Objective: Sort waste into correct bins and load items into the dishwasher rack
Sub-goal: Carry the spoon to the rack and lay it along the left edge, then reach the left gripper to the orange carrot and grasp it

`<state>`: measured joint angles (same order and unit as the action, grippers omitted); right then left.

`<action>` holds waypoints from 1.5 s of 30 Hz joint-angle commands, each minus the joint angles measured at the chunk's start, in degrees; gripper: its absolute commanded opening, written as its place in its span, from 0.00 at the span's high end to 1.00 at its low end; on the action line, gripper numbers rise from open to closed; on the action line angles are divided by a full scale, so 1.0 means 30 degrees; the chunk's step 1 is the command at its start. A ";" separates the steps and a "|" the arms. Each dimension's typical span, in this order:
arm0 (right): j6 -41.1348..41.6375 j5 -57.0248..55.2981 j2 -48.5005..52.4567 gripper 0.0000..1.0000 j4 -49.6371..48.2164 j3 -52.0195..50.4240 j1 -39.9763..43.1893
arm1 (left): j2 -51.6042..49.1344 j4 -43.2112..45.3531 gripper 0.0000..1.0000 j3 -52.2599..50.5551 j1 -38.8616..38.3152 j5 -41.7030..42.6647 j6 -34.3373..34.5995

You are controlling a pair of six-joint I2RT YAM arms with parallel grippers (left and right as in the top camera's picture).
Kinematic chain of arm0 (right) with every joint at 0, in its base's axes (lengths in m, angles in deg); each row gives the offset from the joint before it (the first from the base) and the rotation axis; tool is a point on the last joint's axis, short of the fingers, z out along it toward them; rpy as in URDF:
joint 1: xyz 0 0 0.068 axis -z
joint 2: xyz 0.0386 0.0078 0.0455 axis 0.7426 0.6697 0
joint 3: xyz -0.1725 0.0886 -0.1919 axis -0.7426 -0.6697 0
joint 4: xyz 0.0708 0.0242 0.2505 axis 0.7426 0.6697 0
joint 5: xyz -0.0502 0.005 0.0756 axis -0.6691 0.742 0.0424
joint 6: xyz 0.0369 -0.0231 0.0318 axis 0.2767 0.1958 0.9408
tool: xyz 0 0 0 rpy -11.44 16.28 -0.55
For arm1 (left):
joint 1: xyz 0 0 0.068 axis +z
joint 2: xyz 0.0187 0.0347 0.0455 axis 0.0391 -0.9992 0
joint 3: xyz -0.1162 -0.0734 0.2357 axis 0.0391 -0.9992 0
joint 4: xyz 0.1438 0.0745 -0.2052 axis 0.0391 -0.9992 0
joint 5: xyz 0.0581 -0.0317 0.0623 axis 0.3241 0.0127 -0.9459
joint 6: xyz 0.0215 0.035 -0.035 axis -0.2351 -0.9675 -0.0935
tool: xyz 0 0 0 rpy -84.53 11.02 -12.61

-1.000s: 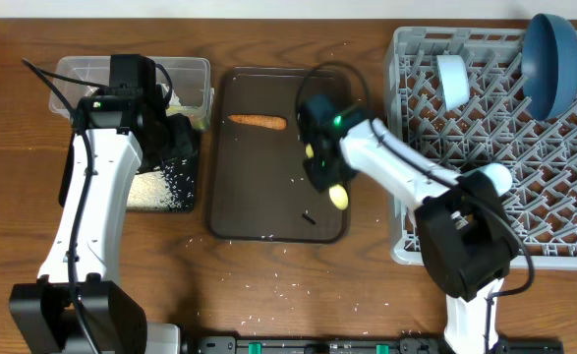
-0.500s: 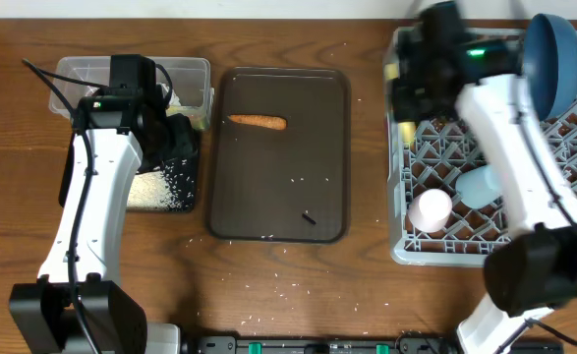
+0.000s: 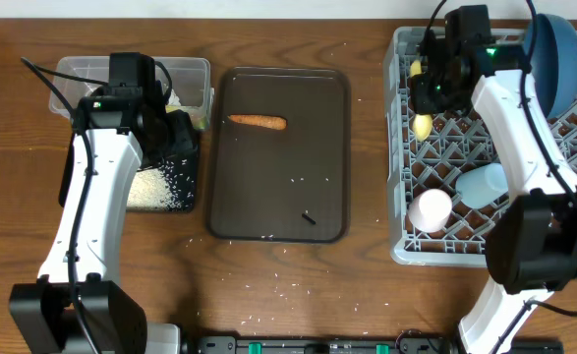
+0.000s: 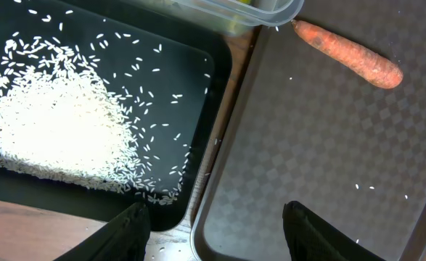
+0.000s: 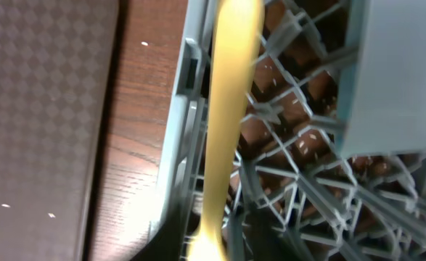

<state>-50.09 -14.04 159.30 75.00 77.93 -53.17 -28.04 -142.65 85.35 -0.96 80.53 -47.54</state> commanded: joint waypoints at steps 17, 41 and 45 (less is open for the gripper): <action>0.1479 0.1719 -0.1523 0.22 -0.0087 0.0131 -0.0117 | -0.0189 0.4488 0.39 -0.0102 -0.4422 -0.1049 0.6339; 0.1464 0.1719 -0.1770 0.18 0.1967 0.0124 -0.0240 | -0.8721 1.3012 0.21 -0.0029 -0.7235 -0.7315 1.6152; 0.1457 0.1719 -0.1770 0.18 0.1960 0.0124 -0.0401 | -0.9806 1.3675 0.21 -0.0029 -0.7235 -0.7286 1.6138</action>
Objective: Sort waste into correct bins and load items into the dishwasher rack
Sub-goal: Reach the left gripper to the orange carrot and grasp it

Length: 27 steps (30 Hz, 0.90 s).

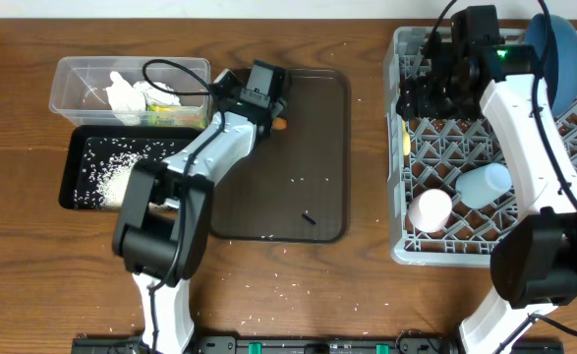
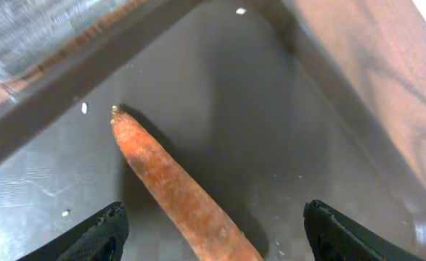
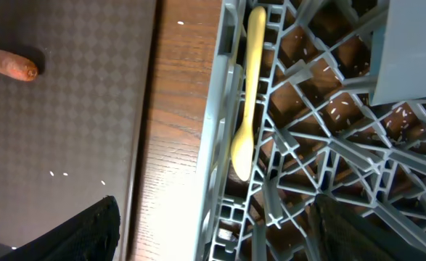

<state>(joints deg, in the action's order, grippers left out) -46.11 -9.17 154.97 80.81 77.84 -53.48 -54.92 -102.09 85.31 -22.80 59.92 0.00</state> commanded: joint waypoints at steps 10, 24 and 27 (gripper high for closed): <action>0.0058 0.0087 -0.0328 0.18 0.0109 0.0153 -0.0313 | -0.2368 0.0168 0.37 -0.0022 0.0029 0.0838 -0.1260; -0.0153 0.0015 -0.0328 0.18 0.0306 0.0153 -0.0364 | -0.0714 -0.3774 0.87 -0.0015 0.0226 0.2586 -0.7694; -0.0153 0.0015 -0.0328 0.18 0.0291 0.0153 -0.0364 | 0.0204 -0.5421 0.92 -0.0015 0.0328 0.2586 -0.8262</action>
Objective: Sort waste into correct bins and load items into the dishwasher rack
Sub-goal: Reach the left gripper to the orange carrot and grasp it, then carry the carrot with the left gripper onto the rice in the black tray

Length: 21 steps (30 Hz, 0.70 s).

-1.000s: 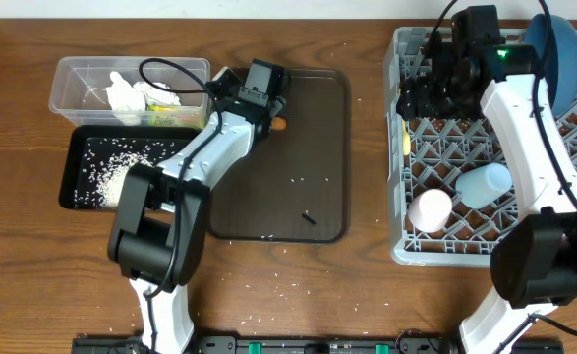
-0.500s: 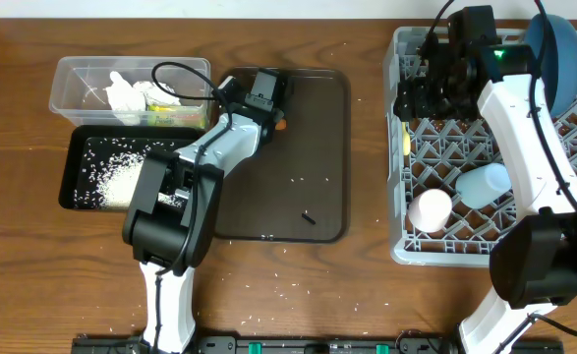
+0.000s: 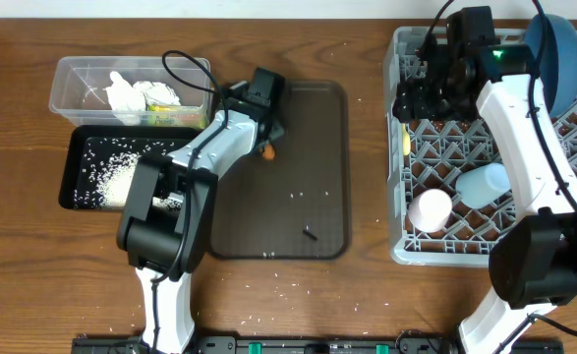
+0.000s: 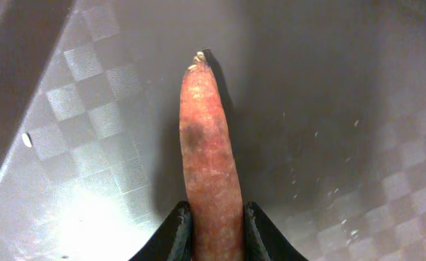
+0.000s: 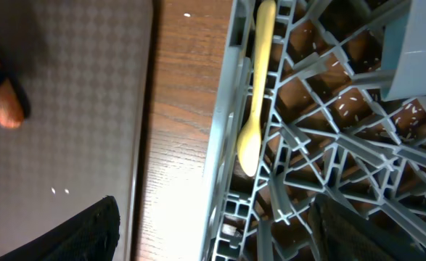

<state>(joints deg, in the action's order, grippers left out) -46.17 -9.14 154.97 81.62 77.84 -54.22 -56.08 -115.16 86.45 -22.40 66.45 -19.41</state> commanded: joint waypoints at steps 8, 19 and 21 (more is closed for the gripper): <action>-0.0138 0.0000 -0.0328 0.18 0.0044 0.0153 -0.0124 | 0.5763 -0.3162 0.94 -0.0393 0.1508 0.0408 -0.1865; -0.0277 0.0015 -0.0328 0.18 -0.0204 0.0153 -0.0146 | 1.0098 -0.8699 0.94 -0.0692 0.5748 -0.4488 0.2608; -0.0277 0.0015 -0.0328 0.18 -0.0291 0.0153 -0.0197 | 0.9879 -0.8779 0.94 -0.1319 0.6652 -0.4860 0.4495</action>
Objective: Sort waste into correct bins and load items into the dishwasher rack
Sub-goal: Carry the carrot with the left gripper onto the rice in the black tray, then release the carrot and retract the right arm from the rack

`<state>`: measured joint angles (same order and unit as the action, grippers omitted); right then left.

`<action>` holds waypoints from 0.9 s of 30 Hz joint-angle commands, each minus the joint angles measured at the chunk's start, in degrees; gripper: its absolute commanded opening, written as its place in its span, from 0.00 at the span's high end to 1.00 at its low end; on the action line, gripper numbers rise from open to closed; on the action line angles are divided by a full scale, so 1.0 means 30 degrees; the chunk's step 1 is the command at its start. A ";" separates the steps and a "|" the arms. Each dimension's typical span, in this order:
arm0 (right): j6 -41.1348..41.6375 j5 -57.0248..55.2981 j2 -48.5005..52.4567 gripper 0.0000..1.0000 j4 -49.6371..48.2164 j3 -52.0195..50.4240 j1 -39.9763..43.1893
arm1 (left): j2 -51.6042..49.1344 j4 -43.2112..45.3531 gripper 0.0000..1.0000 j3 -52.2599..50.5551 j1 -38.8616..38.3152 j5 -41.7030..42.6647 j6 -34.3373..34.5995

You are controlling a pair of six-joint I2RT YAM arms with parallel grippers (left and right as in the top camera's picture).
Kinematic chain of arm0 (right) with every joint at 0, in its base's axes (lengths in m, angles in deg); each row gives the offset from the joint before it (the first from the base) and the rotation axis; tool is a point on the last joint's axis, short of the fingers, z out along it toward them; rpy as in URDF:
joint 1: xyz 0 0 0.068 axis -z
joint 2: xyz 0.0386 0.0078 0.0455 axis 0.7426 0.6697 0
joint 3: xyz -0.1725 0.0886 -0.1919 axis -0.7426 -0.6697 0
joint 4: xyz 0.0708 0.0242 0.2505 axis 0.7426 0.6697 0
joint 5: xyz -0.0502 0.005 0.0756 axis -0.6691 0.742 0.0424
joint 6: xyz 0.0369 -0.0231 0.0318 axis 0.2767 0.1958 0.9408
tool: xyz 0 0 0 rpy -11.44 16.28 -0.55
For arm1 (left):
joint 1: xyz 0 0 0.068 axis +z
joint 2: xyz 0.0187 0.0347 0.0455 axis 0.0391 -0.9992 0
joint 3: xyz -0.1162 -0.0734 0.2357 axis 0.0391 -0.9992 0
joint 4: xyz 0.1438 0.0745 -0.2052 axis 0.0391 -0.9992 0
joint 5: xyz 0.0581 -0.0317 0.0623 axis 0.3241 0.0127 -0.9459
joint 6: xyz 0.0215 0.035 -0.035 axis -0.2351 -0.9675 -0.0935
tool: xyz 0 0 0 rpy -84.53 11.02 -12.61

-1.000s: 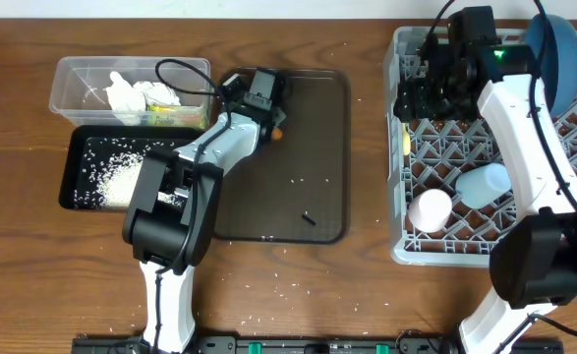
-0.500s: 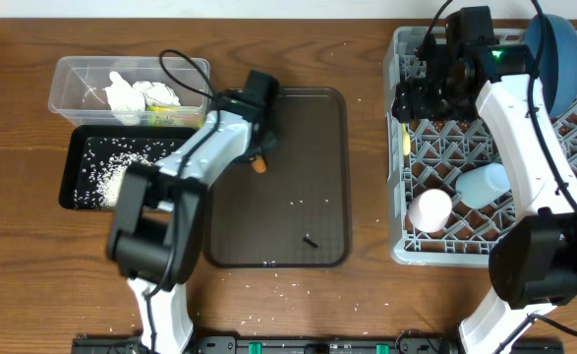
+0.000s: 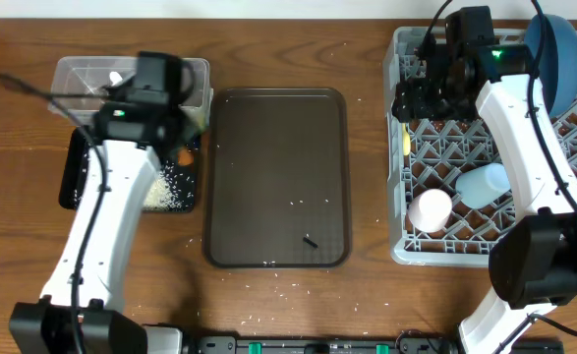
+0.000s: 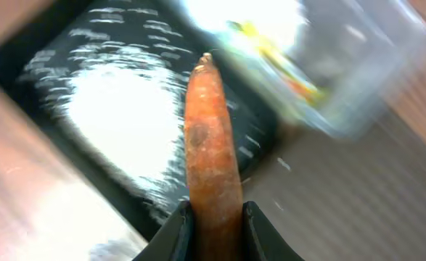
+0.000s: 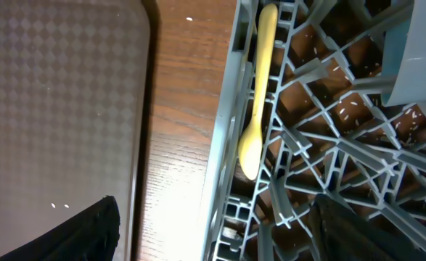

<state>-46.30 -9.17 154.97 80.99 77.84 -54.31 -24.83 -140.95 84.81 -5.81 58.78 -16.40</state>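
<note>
My left gripper (image 4: pixel 214 217) is shut on an orange carrot (image 4: pixel 211 145), whose tip points away from the wrist. It hangs above the right end of the black tray (image 3: pixel 72 182) of white rice, just in front of the clear waste bin (image 4: pixel 365 80). From overhead, the carrot's end (image 3: pixel 184 155) shows under the left gripper (image 3: pixel 175 147). Over the left edge of the grey dishwasher rack (image 3: pixel 406 246), my right gripper (image 5: pixel 213 232) is open and holds nothing. A yellow spoon (image 5: pixel 260 94) lies in the rack along that edge.
The brown serving tray (image 3: pixel 278 167) in the middle carries rice grains and a small dark scrap (image 3: pixel 311 241). The rack also holds a white cup (image 3: pixel 430 208), a pale blue cup (image 3: pixel 485 185) and a blue bowl (image 3: pixel 553 49). Rice is scattered on the wooden table.
My left gripper, still shut on the carrot, was on the brown tray and now is over the right end of the rice tray. The right gripper has not moved.
First the carrot lay on the brown tray, my left gripper open over the rice tray, and the right had the yellow spoon between its fingers at the rack. Then the spoon lay in the rack and the left stood open at the carrot. It shut on it, and now holds it by the bins.
</note>
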 commanded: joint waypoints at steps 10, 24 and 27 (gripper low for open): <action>-0.0233 0.0022 -0.0328 0.18 0.0160 0.0153 -0.0291 | -0.3781 0.4291 0.93 -0.4787 0.3847 -0.2361 0.9245; -0.0219 0.0036 -0.0342 0.21 -0.0073 0.0160 -0.0284 | -0.5289 0.5683 0.47 -0.4721 0.3847 -0.2412 0.8167; -0.0226 0.0109 -0.0736 0.22 -0.0284 0.0233 -0.0284 | -0.4867 0.5661 0.42 -0.4240 0.3847 -0.2412 0.6353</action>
<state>-46.30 -9.14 154.93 80.35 77.84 -54.57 -40.87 -123.79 70.21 5.59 53.10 7.58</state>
